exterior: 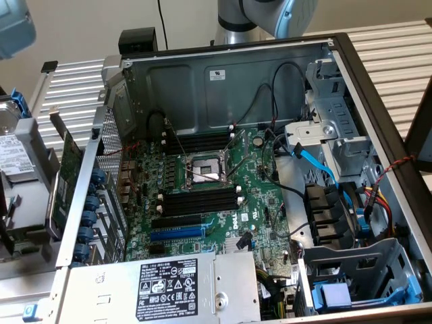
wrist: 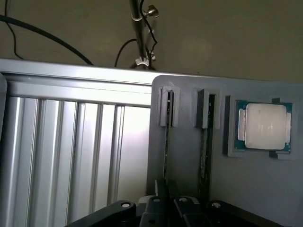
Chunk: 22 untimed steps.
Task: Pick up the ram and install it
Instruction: 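Pick up the ram and move it above insertion slot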
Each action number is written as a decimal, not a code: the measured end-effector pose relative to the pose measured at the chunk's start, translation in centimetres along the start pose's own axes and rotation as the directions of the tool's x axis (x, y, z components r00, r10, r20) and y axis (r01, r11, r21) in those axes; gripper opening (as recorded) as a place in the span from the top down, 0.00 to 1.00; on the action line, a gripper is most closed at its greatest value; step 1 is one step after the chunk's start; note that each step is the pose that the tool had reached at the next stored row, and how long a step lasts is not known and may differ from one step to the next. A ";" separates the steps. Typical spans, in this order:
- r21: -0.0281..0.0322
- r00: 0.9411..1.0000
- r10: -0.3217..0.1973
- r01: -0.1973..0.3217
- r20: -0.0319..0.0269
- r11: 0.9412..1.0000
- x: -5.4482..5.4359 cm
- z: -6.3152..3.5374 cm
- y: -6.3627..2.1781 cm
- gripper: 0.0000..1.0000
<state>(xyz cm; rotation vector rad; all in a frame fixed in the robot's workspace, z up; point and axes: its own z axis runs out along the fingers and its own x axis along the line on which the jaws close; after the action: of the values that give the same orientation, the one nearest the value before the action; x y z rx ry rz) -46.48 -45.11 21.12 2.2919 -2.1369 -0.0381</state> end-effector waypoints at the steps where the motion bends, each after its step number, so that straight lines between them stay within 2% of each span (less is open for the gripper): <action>1: 0.000 1.000 0.000 0.000 0.000 1.000 0.1 -0.45 0.03 0.87; 16: 0.000 1.000 0.000 0.000 0.000 1.000 0.1 -7.26 0.18 0.87; 20: 0.000 1.000 -0.001 0.001 0.000 1.000 0.2 -9.10 -0.35 0.87; 22: 0.000 1.000 -0.002 0.002 0.003 1.000 0.3 -10.01 -0.82 0.87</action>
<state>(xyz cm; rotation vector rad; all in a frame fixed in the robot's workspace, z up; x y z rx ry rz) -45.40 -45.51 31.10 2.2952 -2.1358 -0.0410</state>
